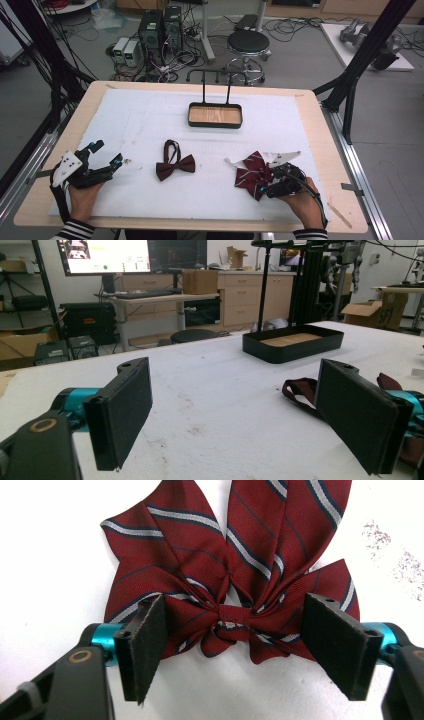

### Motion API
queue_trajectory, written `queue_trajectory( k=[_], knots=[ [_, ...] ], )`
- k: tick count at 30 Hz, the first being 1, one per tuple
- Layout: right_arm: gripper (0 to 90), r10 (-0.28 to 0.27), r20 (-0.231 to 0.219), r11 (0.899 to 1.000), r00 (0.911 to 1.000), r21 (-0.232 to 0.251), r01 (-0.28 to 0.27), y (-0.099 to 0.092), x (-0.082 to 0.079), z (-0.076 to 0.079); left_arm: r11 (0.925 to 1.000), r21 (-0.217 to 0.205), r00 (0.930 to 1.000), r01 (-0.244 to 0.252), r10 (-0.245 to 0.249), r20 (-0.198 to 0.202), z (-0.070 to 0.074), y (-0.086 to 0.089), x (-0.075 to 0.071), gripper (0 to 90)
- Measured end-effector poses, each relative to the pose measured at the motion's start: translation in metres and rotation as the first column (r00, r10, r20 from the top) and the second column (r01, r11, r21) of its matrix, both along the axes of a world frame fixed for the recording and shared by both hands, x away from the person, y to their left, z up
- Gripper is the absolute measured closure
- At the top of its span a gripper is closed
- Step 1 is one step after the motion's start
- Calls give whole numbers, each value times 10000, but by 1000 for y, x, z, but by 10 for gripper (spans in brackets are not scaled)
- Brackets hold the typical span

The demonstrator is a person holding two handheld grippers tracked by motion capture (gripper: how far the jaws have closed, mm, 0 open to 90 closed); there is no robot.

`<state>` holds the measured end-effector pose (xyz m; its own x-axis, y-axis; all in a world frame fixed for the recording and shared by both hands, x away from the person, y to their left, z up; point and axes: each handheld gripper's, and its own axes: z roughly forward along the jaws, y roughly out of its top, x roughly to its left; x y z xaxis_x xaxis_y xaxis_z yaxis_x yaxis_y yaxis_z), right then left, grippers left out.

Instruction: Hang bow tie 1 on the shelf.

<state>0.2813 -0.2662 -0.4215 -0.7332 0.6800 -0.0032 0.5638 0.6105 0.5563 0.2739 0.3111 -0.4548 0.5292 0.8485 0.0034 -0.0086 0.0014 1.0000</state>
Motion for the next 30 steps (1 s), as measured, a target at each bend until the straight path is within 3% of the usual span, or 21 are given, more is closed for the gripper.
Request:
queue_trajectory(
  k=[11, 17, 22, 30],
  knots=[
    [469, -20, -632, 9993, 9980, -365, -3, 1, 6, -1, 10000, 4, 10000, -3, 3, -4, 0, 0, 0, 159],
    [630, -209, -933, 9980, 9954, -617, 151, 4, 10, 2, 10000, 7, 10000, -3, 3, -10, 0, 0, 0, 159],
    [660, -36, -868, 9959, 9962, -908, -43, 8, 10, 3, 10000, -19, 10000, -17, 16, -9, 0, 0, 0, 159],
    [661, 134, -484, 9978, 9987, -642, -165, 4, 6, 1, 10000, -2, 10000, -5, 5, -5, 0, 0, 0, 159]
  ],
)
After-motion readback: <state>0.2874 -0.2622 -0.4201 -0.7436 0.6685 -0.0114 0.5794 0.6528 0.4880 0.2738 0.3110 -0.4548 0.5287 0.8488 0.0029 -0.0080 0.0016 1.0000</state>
